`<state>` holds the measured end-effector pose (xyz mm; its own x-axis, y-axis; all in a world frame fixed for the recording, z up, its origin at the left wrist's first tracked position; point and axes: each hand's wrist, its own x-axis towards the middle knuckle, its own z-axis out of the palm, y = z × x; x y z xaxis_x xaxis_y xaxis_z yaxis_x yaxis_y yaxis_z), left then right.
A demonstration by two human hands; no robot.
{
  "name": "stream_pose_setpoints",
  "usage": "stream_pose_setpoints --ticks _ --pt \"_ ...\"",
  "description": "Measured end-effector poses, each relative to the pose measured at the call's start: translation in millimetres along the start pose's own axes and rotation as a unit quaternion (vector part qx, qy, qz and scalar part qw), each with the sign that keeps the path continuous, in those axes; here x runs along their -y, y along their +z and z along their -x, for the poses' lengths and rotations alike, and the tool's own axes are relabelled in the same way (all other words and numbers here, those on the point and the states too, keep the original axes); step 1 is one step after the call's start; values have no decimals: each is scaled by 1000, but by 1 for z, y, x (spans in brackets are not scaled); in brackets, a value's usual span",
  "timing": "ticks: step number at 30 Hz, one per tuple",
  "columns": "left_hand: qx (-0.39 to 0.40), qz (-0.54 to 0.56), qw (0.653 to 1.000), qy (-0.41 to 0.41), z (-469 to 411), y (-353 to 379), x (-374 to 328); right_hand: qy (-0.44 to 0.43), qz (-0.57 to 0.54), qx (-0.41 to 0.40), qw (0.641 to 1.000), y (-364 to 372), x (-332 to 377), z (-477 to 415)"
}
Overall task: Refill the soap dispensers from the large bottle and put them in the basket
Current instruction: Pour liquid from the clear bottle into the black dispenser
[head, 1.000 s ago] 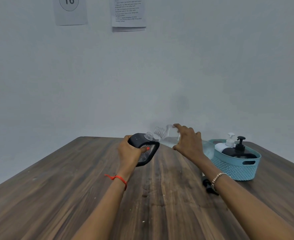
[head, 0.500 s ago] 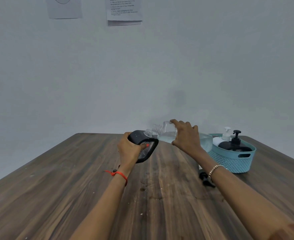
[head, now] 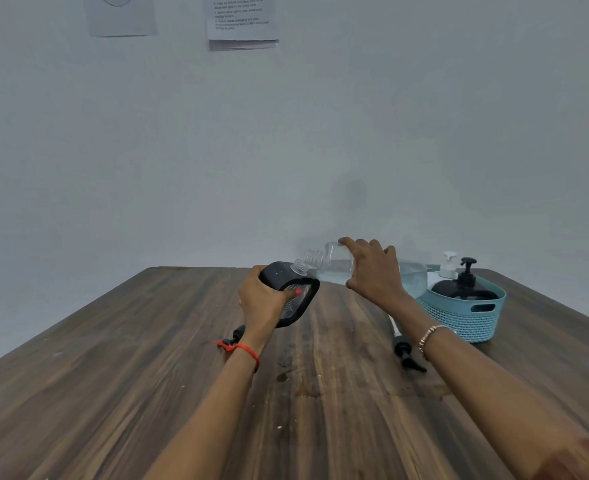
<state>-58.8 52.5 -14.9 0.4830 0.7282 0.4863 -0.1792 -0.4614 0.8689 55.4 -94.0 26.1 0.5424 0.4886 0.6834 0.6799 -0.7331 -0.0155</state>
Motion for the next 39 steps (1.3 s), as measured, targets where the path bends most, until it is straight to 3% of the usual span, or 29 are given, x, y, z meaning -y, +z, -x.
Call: stream_pose_setpoints --ticks 39 --pt "-14 25 998 -52 5 -1 1 -38 42 12 998 -5 5 -7"
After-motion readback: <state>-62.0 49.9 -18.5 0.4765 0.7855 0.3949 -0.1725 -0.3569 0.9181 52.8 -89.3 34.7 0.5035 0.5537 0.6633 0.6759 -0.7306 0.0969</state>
